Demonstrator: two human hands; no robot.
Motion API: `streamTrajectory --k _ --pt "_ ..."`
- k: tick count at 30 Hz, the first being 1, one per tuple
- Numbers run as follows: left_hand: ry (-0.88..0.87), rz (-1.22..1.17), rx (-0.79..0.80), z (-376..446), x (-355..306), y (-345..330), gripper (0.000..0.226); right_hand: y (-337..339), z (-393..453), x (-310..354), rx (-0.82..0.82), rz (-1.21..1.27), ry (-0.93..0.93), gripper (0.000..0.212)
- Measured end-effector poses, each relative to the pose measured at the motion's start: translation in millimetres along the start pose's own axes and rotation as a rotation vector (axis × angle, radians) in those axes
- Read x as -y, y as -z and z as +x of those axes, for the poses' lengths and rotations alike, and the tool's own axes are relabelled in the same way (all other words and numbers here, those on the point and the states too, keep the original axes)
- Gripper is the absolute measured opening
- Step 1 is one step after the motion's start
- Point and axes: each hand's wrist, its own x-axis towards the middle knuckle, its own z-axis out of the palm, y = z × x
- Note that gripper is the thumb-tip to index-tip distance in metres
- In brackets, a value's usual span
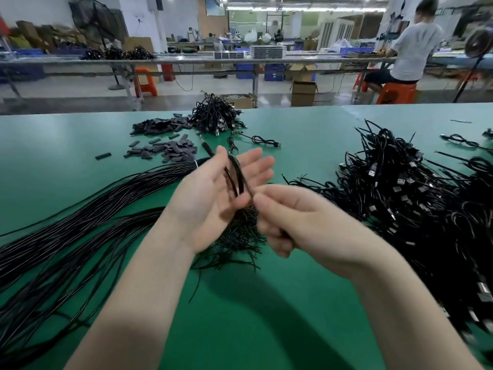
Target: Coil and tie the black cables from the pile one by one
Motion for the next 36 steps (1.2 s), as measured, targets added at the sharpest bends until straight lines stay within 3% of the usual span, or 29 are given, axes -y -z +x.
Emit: streamTrajectory --k 2,5,9,14,16,18,20,23,25,27,28,30,32,36 --pt "-0.022 -0.14 0.066 -4 -6 -1 0.055 -5 4 -10 0.02 -0.051 -0.078 0.033" --pt "-0.028 -0.12 0.008 -7 -3 -7 0.052 -1 7 -21 -0.047 -0.102 -0.145 0.041" --pt "-0.04 -0.127 -0.006 -4 4 -12 0.042 8 7 -26 -0.135 -0.162 -0.071 0.026" --pt "0.043 -0.039 0.15 -1 18 -12 0.046 2 10 -22 -0.144 -0.058 0.047 0.034" --pt "0.063 0.005 0.157 0 24 -14 0.04 1 10 -20 -0.161 -0.028 0.048 0.036" --pt "0.078 -0.036 0.144 1 27 -14 0.036 2 9 -21 -0.134 -0.015 -0.004 0.052" --pt "0.114 0.014 0.12 0 24 -13 0.035 6 9 -23 -0.099 -0.042 -0.041 0.048" --pt "0.127 0.508 -0.031 -3 18 -7 0.043 14 9 -30 -0.085 -0.268 -0.097 0.028" --pt "0.064 0.921 -0.198 -5 18 -3 0.047 17 10 -38 -0.113 -0.443 -0.156 0.029" --pt "-0.128 1.333 -0.409 -4 19 4 0.043 22 12 -48 -0.172 -0.376 -0.236 0.032" --pt "-0.236 1.462 -0.44 -5 20 6 0.037 24 11 -53 -0.191 -0.242 -0.294 0.032" --pt "-0.388 1.696 -0.254 -3 29 11 0.059 28 8 -60 -0.128 0.022 -0.402 0.031" --pt "-0.341 1.941 0.011 -1 41 11 0.075 34 3 -66 0.016 0.136 -0.487 0.03" --pt "-0.251 1.833 0.318 -8 54 15 0.055 42 -9 -72 0.243 0.087 -0.653 0.03"
